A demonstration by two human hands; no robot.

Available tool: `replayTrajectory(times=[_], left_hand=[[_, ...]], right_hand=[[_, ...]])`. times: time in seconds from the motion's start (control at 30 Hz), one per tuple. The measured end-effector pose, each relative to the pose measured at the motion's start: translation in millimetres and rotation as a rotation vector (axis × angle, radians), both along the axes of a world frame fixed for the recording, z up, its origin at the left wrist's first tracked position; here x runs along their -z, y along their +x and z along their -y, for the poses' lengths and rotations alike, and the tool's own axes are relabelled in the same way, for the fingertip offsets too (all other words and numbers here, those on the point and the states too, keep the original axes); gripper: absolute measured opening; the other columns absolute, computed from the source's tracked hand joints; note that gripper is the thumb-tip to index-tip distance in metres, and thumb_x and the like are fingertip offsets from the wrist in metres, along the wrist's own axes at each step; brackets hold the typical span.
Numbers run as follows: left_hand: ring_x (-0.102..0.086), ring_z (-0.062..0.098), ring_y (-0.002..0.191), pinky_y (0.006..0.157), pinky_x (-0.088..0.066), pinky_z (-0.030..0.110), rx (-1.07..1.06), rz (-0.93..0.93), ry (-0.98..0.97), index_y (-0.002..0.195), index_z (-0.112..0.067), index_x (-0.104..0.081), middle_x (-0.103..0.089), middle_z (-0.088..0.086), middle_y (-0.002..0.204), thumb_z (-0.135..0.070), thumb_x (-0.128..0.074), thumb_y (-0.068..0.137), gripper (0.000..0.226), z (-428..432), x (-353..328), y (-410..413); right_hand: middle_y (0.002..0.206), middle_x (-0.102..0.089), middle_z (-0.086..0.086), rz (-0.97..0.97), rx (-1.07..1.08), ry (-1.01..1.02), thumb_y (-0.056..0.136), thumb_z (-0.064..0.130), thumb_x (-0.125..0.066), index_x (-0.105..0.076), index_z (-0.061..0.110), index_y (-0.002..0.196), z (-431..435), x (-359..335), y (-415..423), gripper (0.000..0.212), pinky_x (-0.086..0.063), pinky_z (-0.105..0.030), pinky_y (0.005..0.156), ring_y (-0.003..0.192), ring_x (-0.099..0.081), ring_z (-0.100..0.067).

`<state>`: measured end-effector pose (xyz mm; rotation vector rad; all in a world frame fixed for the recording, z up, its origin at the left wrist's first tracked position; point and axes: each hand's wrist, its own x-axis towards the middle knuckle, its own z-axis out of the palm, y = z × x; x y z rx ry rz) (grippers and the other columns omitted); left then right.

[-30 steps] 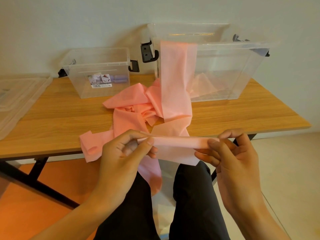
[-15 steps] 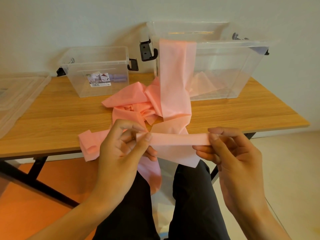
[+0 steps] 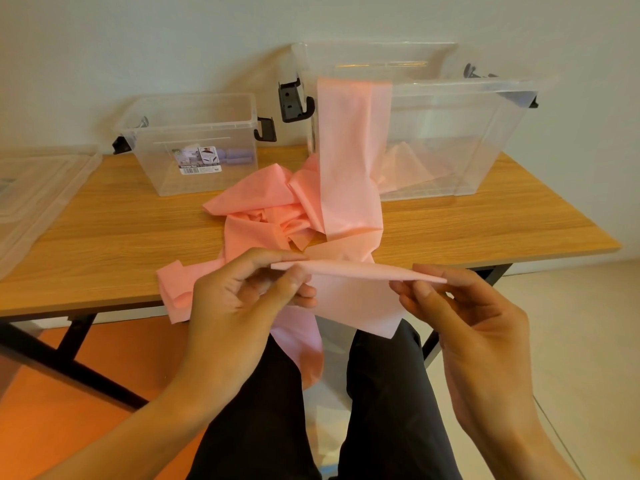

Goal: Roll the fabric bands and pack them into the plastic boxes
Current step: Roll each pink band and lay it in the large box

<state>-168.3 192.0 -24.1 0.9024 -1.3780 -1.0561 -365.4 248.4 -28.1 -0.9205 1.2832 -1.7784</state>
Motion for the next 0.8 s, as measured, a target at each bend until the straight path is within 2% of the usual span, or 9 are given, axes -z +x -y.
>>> replayTrajectory(times=[0.07,0.2,0.3,0.4,0.53,0.6,0.7,0.8], left_hand=[[-0.074,0.021,0.075,0.070,-0.059,0.024,0.006,-0.017,0.029,0.098,-0.005,-0.071,-0.074,0.007,0.083,-0.014,-0.065,0.085,0.016,0,0,-2],[-0.076,0.030,0.084,0.060,-0.063,0.038,0.164,-0.034,0.136,0.099,0.001,-0.058,-0.072,0.009,0.100,-0.019,-0.057,0.092,0.021,-3,-3,-3],[-0.076,0.031,0.087,0.059,-0.062,0.037,0.179,-0.041,0.157,0.095,0.003,-0.053,-0.072,0.008,0.099,-0.020,-0.056,0.091,0.023,-5,-3,-2],[-0.075,0.030,0.085,0.058,-0.060,0.034,0.139,-0.066,0.159,0.090,0.002,-0.060,-0.073,0.010,0.096,-0.019,-0.062,0.086,0.021,-4,-2,-1],[-0.071,0.032,0.070,0.058,-0.060,0.040,0.070,-0.046,0.139,0.085,0.000,-0.065,-0.073,0.010,0.082,-0.022,-0.069,0.079,0.023,-4,0,1],[-0.069,0.028,0.066,0.056,-0.059,0.035,0.050,-0.067,0.128,0.078,-0.005,-0.067,-0.070,0.012,0.077,-0.022,-0.070,0.077,0.017,-5,0,-1],[-0.067,0.023,0.062,0.055,-0.057,0.030,0.032,-0.105,0.119,0.069,-0.017,-0.064,-0.066,0.013,0.069,-0.022,-0.070,0.076,0.011,-5,0,-5],[-0.065,0.023,0.058,0.055,-0.057,0.032,0.006,-0.121,0.096,0.086,-0.005,-0.057,-0.065,0.015,0.067,-0.020,-0.069,0.080,0.020,-4,2,-6]], right_hand=[[0.097,-0.078,-0.009,-0.005,-0.006,-0.013,0.083,0.011,-0.065,-0.075,0.008,0.101,-1,0,2,0.021,-0.060,-0.025,0.081,0.094,-0.077,-0.024],[0.095,-0.078,-0.012,0.045,-0.034,0.009,0.088,0.015,-0.062,-0.070,0.004,0.095,-2,1,5,0.015,-0.061,-0.028,0.081,0.096,-0.077,-0.027],[0.093,-0.077,-0.016,0.113,-0.043,0.044,0.083,0.020,-0.066,-0.064,0.003,0.082,-3,-1,6,0.017,-0.061,-0.027,0.078,0.093,-0.077,-0.029],[0.085,-0.073,-0.018,0.196,-0.022,0.063,0.075,0.021,-0.073,-0.062,0.014,0.066,-3,-4,7,0.016,-0.061,-0.026,0.073,0.084,-0.077,-0.029],[0.081,-0.065,-0.025,0.182,0.036,0.101,0.091,-0.002,-0.063,-0.052,0.010,0.066,-2,-3,7,0.030,-0.061,-0.026,0.063,0.080,-0.076,-0.032],[0.074,-0.067,-0.017,0.178,0.058,0.101,0.093,-0.003,-0.061,-0.051,0.012,0.064,-2,-4,8,0.035,-0.061,-0.027,0.060,0.076,-0.076,-0.032],[0.072,-0.071,-0.015,0.169,0.067,0.094,0.094,-0.003,-0.061,-0.049,0.005,0.074,-3,-5,11,0.025,-0.060,-0.027,0.056,0.072,-0.076,-0.031],[0.073,-0.073,-0.018,0.170,0.076,0.085,0.094,-0.003,-0.061,-0.049,0.003,0.083,-4,-4,14,0.017,-0.060,-0.027,0.056,0.071,-0.076,-0.034]])
